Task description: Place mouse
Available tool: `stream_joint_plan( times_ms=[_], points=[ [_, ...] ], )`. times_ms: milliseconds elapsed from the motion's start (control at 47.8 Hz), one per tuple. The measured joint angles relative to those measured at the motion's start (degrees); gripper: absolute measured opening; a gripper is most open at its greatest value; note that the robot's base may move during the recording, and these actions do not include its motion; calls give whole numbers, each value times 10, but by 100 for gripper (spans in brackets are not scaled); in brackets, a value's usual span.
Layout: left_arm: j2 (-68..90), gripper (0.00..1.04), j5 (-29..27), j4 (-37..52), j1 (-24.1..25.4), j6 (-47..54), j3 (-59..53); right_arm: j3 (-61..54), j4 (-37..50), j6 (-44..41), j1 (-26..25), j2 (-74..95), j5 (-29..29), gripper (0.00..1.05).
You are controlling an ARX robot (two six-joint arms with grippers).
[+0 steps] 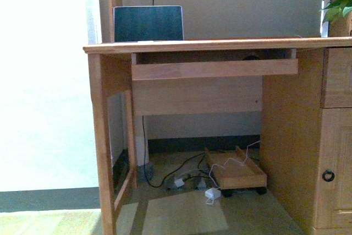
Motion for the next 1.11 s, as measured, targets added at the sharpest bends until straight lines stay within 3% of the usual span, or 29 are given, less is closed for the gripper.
stream_joint_plan(
  times_ms=[1110],
  points=[
    [0, 97, 0, 0, 0, 0, 0, 0, 0, 0, 0, 0, 0, 97]
  ],
)
